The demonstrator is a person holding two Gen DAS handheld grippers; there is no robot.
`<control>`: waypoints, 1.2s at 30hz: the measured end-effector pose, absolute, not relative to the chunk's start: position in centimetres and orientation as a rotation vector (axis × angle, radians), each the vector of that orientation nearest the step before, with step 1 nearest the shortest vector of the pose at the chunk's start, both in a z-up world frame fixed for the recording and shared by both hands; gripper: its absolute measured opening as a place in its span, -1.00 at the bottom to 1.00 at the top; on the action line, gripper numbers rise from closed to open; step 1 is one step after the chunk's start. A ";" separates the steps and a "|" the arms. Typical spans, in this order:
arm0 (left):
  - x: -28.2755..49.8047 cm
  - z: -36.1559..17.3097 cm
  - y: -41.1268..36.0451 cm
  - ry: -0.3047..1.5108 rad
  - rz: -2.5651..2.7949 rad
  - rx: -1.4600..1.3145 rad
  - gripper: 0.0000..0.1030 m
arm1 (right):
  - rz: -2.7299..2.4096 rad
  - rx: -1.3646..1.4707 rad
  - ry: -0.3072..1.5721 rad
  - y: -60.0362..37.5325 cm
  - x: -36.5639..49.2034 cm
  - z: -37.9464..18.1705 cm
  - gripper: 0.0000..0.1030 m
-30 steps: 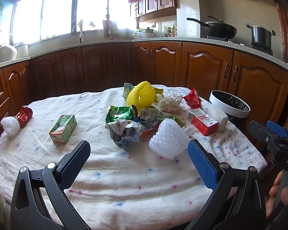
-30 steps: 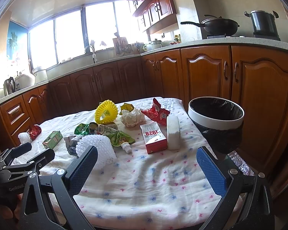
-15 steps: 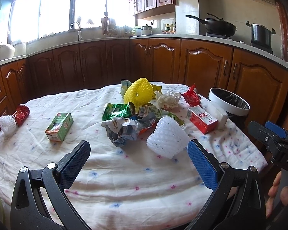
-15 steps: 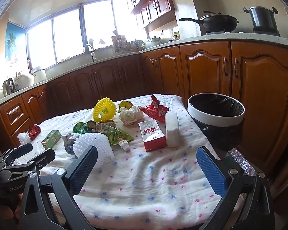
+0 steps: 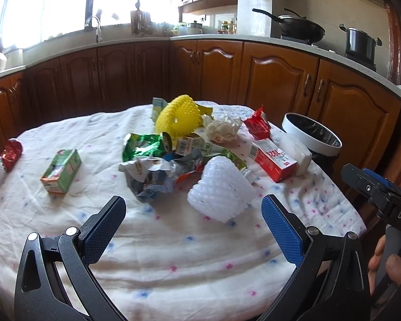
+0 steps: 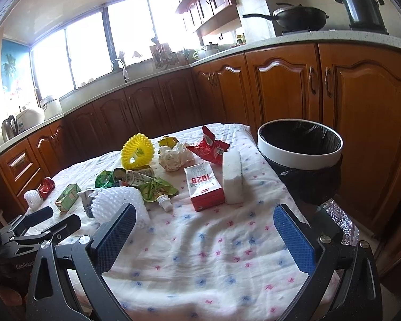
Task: Collect trash
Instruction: 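Move both tools toward the trash on the table, then grasp the white foam net with the left tool while the right tool grasps the white sponge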
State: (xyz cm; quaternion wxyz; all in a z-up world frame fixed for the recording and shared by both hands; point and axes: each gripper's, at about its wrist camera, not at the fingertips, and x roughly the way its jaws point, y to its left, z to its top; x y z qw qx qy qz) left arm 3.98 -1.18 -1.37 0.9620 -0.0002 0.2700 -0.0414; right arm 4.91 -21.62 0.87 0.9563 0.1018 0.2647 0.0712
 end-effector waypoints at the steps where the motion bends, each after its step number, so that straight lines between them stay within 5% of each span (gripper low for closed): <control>1: 4.2 -1.4 -1.3 0.554 -0.092 -0.012 1.00 | 0.147 0.216 0.545 -21.9 5.2 0.8 1.00; 8: 6.6 -1.8 -2.4 0.636 -0.134 0.006 1.00 | 0.137 0.256 0.592 -23.7 8.2 0.7 0.99; 14: 8.7 -3.4 -3.8 0.716 -0.172 0.039 0.89 | 0.133 0.286 0.669 -24.6 12.3 -0.3 0.70; 20: 10.2 -4.7 -4.4 0.790 -0.211 0.027 0.32 | 0.153 0.305 0.793 -24.8 16.7 -3.0 0.16; 23: 10.7 -5.2 -4.4 0.814 -0.228 0.016 -0.05 | 0.162 0.305 0.829 -24.7 17.8 -4.1 -0.48; 27: 10.5 -4.6 -4.4 0.807 -0.254 -0.003 -0.36 | 0.183 0.303 0.795 -24.8 16.9 -3.6 -0.47; 36: 9.2 -0.7 -5.4 0.717 -0.352 -0.028 -0.41 | 0.165 0.337 0.729 -27.1 14.6 -1.3 -0.47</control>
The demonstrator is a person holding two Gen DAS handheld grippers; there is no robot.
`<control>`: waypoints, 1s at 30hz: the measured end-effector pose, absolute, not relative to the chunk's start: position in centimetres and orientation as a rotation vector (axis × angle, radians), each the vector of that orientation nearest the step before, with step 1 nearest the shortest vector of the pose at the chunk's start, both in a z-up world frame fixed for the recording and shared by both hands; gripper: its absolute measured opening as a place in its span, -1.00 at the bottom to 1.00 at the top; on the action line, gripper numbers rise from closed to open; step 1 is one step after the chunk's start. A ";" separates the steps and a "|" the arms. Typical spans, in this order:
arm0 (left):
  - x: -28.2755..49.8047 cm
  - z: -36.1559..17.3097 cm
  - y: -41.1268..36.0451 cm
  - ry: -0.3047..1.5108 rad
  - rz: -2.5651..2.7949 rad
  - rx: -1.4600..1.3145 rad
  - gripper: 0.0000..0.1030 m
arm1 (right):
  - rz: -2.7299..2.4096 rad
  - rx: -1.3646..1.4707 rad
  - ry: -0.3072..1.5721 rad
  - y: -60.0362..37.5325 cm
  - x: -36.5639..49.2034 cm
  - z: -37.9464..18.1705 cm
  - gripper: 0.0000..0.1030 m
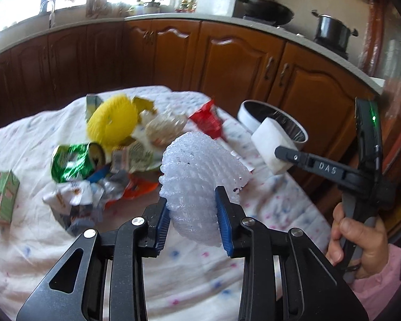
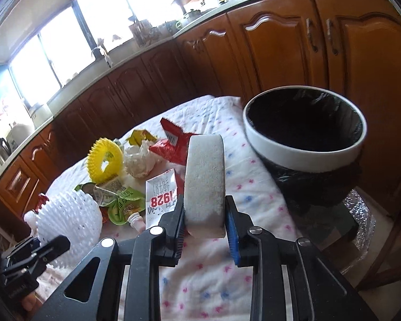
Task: Collect trash
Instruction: 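Grasp the white foam net with the left tool while the right tool grasps the white sponge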
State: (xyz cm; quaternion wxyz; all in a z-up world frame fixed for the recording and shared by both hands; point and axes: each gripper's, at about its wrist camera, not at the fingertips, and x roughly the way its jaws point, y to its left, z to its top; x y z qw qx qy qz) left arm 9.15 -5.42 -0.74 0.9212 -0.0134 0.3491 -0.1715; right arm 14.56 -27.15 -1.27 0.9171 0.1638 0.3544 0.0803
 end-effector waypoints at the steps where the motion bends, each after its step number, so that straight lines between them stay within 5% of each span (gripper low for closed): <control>1: 9.2 -0.5 -5.7 0.713 -0.365 -0.030 -0.41 | 0.162 0.339 0.725 -27.4 14.4 -1.1 -0.47; 30: 21.5 3.5 -22.5 0.731 -0.551 0.146 -0.41 | -0.020 0.392 0.687 -40.1 19.0 2.5 -0.47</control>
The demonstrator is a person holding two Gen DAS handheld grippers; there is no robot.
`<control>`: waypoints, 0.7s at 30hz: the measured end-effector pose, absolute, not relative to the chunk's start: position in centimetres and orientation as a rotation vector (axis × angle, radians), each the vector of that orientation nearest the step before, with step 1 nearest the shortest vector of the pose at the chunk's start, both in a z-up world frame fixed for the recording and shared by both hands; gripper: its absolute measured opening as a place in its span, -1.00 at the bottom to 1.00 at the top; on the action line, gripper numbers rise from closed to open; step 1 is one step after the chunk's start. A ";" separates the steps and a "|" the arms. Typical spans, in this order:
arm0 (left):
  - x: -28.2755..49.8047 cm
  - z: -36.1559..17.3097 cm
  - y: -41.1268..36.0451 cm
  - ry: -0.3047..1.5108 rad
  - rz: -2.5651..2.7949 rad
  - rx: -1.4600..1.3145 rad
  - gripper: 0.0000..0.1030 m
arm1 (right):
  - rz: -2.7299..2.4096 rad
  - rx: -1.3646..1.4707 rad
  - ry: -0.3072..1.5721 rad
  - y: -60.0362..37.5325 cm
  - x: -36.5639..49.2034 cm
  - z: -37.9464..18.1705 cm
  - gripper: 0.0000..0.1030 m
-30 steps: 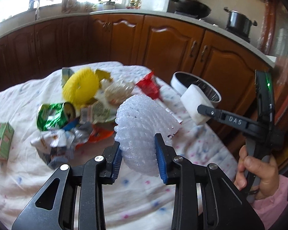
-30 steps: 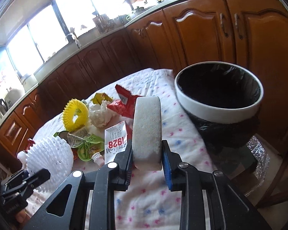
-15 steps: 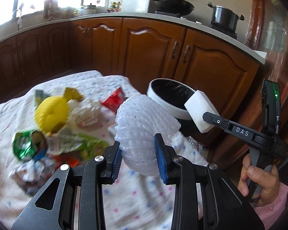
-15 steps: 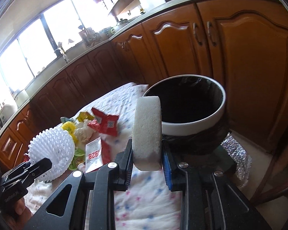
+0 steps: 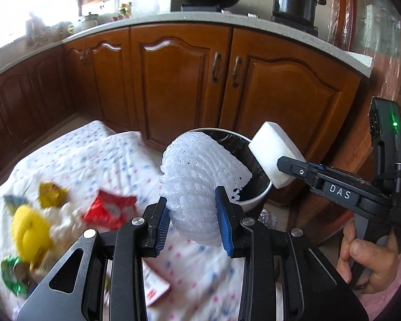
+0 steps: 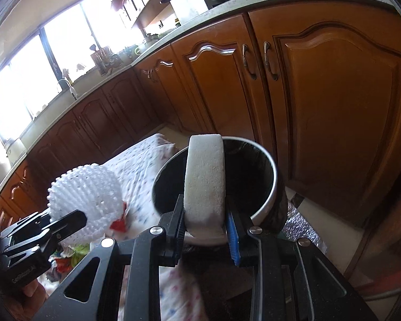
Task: Collect trash
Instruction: 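Grasp the white foam net with the left tool while the right tool grasps the white sponge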
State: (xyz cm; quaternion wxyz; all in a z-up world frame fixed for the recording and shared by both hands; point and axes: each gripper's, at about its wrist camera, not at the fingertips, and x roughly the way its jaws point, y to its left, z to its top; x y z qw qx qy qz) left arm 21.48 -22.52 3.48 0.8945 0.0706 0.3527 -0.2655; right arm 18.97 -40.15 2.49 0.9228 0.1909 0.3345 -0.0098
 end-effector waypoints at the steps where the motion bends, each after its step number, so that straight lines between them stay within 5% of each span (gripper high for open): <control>1: 21.9 3.3 -22.9 0.742 -0.551 0.149 -0.41 | -0.021 0.391 0.691 -40.4 19.4 2.5 -0.47; 14: 27.7 1.2 -28.9 0.862 -0.539 0.268 -0.37 | -0.011 0.381 0.805 -42.2 23.7 0.3 -0.46; 19: 28.5 0.5 -29.7 0.874 -0.533 0.310 0.05 | -0.003 0.412 0.831 -42.5 24.5 -0.6 -0.36; 21: 28.6 0.4 -29.7 0.882 -0.531 0.305 0.25 | -0.008 0.433 0.837 -42.8 24.6 -0.9 -0.12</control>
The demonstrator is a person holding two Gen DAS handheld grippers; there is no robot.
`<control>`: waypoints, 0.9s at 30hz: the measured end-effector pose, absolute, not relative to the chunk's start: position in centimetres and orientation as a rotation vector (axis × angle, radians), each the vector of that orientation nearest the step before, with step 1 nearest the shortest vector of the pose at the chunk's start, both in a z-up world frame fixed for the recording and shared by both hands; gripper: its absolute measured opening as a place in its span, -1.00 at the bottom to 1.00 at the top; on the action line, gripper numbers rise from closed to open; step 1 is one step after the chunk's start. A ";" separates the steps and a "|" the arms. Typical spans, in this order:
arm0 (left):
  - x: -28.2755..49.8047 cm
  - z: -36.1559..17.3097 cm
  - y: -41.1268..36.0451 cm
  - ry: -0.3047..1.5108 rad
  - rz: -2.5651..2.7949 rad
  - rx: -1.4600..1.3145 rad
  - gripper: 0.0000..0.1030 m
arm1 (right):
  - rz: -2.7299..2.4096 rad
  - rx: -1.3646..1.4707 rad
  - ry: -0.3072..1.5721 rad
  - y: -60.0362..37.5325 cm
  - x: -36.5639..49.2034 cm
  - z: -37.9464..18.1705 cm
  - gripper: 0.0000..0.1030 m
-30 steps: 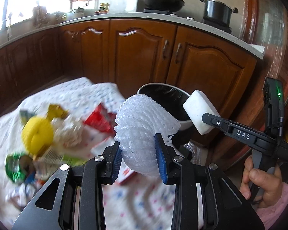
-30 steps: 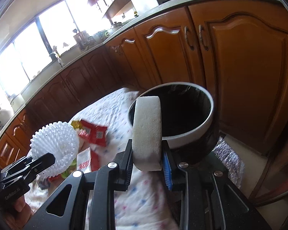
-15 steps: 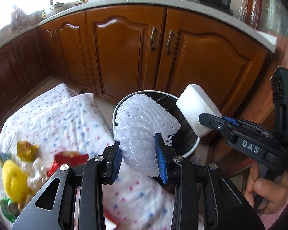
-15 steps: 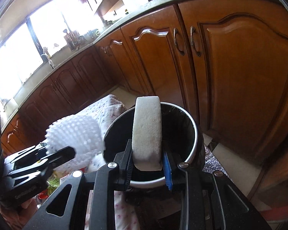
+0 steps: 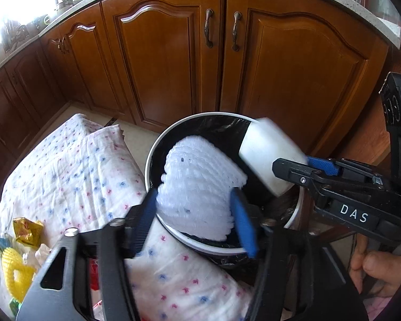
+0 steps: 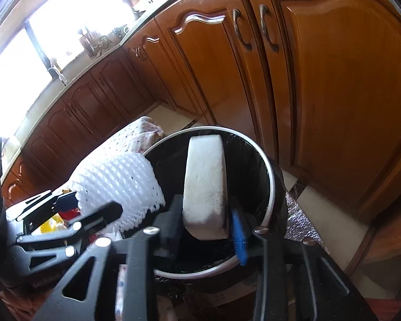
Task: Collect trash
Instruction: 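Open both tools over the bin, dropping the foam net and sponge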
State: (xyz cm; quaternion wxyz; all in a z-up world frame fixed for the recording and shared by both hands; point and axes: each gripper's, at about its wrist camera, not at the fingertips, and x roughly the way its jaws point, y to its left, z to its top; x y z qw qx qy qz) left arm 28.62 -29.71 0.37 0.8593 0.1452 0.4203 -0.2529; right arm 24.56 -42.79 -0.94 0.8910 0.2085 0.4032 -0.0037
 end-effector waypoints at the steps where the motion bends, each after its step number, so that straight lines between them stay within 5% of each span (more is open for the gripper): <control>1: 28.6 0.4 -29.7 0.887 -0.529 0.300 0.32 | -0.009 0.441 0.837 -42.9 24.8 -0.9 0.05; 3: 28.6 0.5 -29.4 0.887 -0.532 0.280 0.45 | -0.009 0.462 0.825 -43.2 24.6 -0.8 0.20; 9: 27.4 1.1 -27.0 0.885 -0.533 0.208 0.45 | -0.014 0.495 0.772 -43.4 22.4 -0.1 0.22; 15: 24.3 2.0 -23.6 0.831 -0.502 0.147 0.46 | -0.020 0.526 0.710 -42.4 19.8 0.3 0.53; 27: 18.9 2.6 -14.4 0.770 -0.390 0.006 0.46 | 0.064 0.503 0.670 -35.1 15.5 -0.5 0.67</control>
